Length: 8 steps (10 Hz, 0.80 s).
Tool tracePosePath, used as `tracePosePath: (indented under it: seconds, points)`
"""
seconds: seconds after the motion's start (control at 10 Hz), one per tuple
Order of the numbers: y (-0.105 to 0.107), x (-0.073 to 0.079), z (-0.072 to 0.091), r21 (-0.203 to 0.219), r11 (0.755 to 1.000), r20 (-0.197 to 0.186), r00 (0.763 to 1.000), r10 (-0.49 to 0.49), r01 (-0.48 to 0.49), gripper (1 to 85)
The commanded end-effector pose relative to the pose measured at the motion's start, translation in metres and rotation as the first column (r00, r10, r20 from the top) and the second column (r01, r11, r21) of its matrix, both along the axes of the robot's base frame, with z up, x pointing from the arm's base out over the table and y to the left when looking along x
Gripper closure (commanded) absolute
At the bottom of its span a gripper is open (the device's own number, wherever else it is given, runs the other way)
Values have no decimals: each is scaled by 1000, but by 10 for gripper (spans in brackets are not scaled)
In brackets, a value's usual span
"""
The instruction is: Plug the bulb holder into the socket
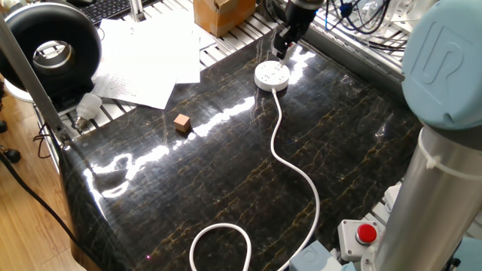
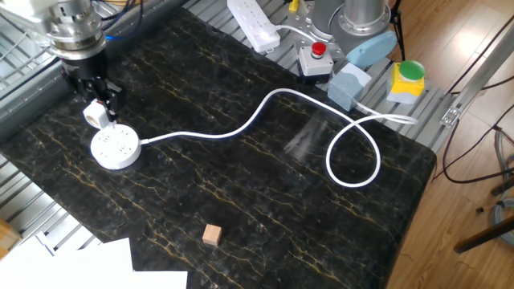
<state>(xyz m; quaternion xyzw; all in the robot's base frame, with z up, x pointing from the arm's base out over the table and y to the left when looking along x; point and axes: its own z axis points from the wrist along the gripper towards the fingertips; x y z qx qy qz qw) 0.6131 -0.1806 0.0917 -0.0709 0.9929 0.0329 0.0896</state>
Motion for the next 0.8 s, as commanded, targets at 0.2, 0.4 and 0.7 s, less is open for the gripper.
tracePosePath:
  seconds: [0.2,0.4,0.7]
  points:
    - [7,-8,-12,12,999,11,999,-42,41,840]
    - [10,-8,-13,11,999,12,999,-52,52,840]
    - [13,-9,-14,15,998,11,998,-63,63,840]
